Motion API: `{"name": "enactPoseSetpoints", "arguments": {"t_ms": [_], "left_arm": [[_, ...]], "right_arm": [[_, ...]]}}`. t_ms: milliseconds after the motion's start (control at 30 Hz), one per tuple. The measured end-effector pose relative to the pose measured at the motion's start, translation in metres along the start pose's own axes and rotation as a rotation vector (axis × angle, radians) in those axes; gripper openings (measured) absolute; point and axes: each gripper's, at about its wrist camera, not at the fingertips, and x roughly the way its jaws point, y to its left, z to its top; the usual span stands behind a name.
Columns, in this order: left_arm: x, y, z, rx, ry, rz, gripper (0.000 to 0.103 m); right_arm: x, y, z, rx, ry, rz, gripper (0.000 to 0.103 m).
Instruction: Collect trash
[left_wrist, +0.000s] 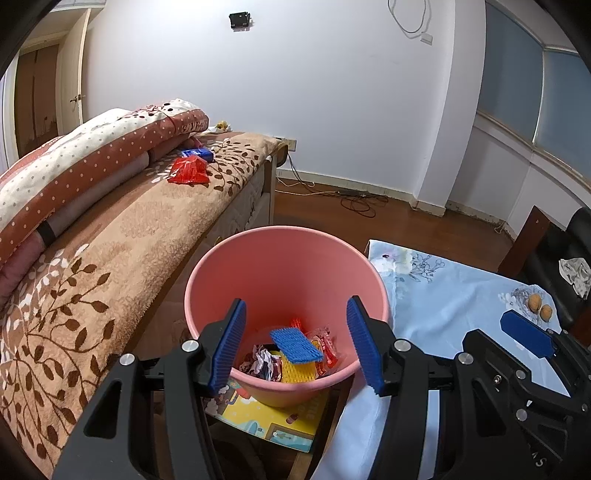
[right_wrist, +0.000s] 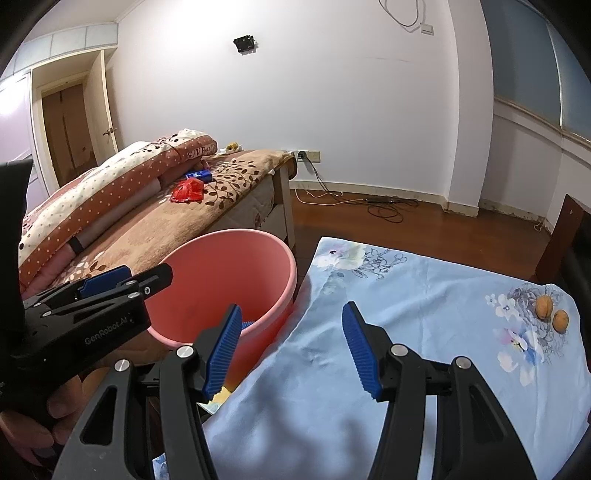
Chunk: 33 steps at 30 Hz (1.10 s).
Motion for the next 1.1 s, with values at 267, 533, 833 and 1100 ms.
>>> {"name": "enactPoseSetpoints", "arguments": {"t_ms": [267, 533, 833, 1100], "left_arm": [[-0.001, -0.003, -0.001, 0.005, 0.004, 0.002, 0.057], [0.002, -0.006, -0.002, 0.009, 0.015, 0.007, 0.057], [0.009, -0.006, -0.006, 0.003, 0.041, 0.013, 0.057], [0.011, -0.014, -0.008, 0.037, 0.047, 0.018, 0.057]], "right_arm": [[-0.001, 0.000, 0.000, 0.000, 0.000, 0.000, 0.056], [-0.001, -0.005, -0.002, 0.012, 0.007, 0.000, 0.056], [0.004, -0.010, -0.005, 0.027, 0.021, 0.001, 0.056], [0.006, -0.014, -0.007, 0.039, 0.027, 0.002, 0.056]]}}
